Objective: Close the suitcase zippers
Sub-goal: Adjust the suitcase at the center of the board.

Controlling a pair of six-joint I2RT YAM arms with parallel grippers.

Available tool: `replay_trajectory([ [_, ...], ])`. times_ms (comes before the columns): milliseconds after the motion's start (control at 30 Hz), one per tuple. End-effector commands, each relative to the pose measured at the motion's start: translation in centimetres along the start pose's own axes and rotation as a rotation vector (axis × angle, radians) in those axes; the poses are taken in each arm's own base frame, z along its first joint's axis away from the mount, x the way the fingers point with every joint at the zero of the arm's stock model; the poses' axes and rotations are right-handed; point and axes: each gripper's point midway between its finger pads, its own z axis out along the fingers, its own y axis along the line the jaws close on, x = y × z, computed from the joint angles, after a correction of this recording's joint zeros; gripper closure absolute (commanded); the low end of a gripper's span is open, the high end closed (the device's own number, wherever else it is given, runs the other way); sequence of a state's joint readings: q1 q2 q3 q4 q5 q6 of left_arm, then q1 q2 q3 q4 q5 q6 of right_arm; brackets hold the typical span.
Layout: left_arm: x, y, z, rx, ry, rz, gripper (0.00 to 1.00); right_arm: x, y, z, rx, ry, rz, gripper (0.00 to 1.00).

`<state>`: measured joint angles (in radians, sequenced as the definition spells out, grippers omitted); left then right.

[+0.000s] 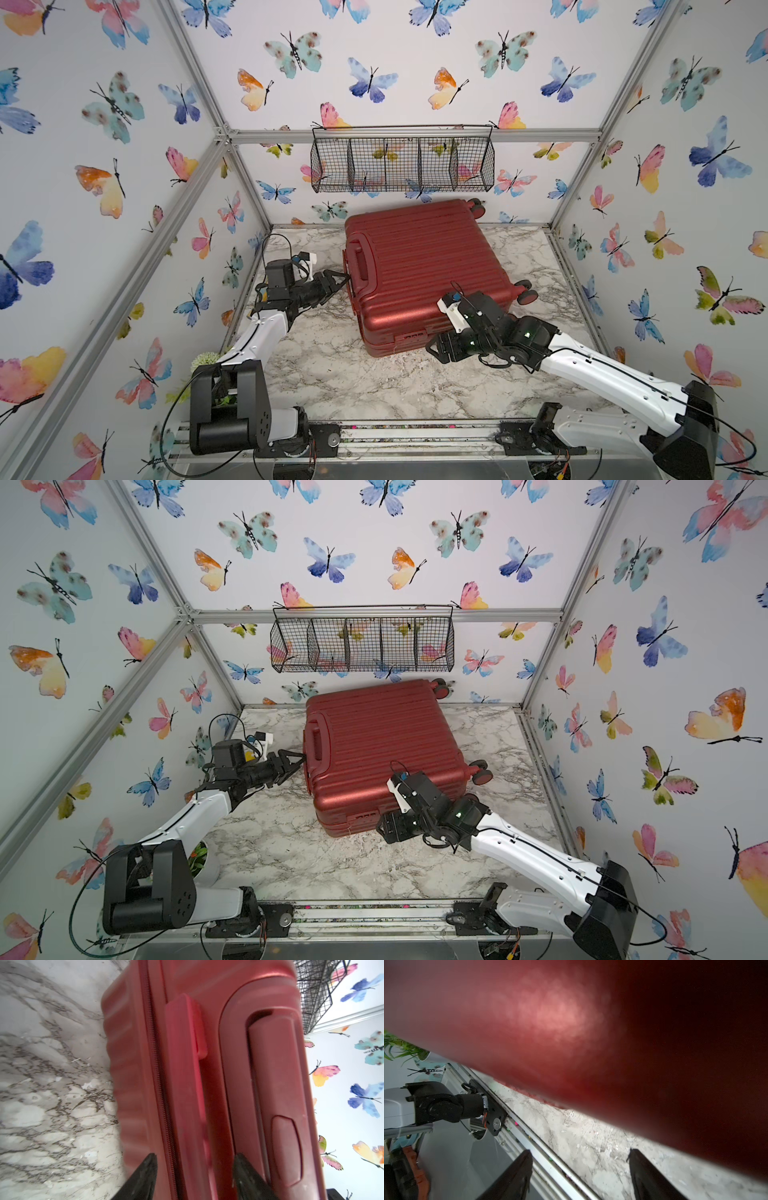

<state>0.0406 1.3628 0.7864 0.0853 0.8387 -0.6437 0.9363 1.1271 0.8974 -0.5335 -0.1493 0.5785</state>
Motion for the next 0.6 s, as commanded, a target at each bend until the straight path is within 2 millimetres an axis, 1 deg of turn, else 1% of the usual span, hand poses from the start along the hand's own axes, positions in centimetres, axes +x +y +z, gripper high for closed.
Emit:
replay_trajectory([
  [0, 0.4, -0.7, 0.9, 0.069, 0.026, 0.009, 0.47, -1.1, -0.5, 0.9, -0.011, -0.11, -0.008, 0.29],
  [67, 0.9, -0.4, 1.5, 0.059, 0.037, 0.007, 0.53, -0.8, -1.0, 1.6, -0.021, -0.16, 0.0, 0.33],
  [133, 2.0, 0.1, 2.5, 0.058, 0.076, -0.012, 0.6, -0.9, -1.6, 1.9, -0.004, -0.266, 0.008, 0.35],
  [233, 2.9, 0.3, 2.9, 0.071, 0.076, -0.044, 0.7, -1.6, -3.9, 1.4, 0.064, -0.437, 0.032, 0.36],
  [300, 3.1, 0.1, 2.9, 0.089, 0.058, -0.067, 0.84, -2.8, -5.6, 0.5, 0.137, -0.559, 0.037, 0.36],
  [367, 3.6, -0.7, 2.8, 0.106, 0.056, -0.073, 0.98, -3.4, -6.3, 0.0, 0.172, -0.612, 0.053, 0.34],
  [433, 4.8, -1.7, 2.6, 0.103, 0.063, -0.052, 1.0, -3.9, -6.6, 0.0, 0.199, -0.607, 0.056, 0.34],
  [500, 6.9, -2.3, 2.2, 0.073, 0.081, -0.019, 1.0, -4.2, -6.7, 0.4, 0.22, -0.578, 0.05, 0.32],
  [567, 9.6, -2.5, 1.8, 0.069, 0.105, -0.024, 1.0, -4.2, -7.4, 0.5, 0.254, -0.56, 0.043, 0.31],
])
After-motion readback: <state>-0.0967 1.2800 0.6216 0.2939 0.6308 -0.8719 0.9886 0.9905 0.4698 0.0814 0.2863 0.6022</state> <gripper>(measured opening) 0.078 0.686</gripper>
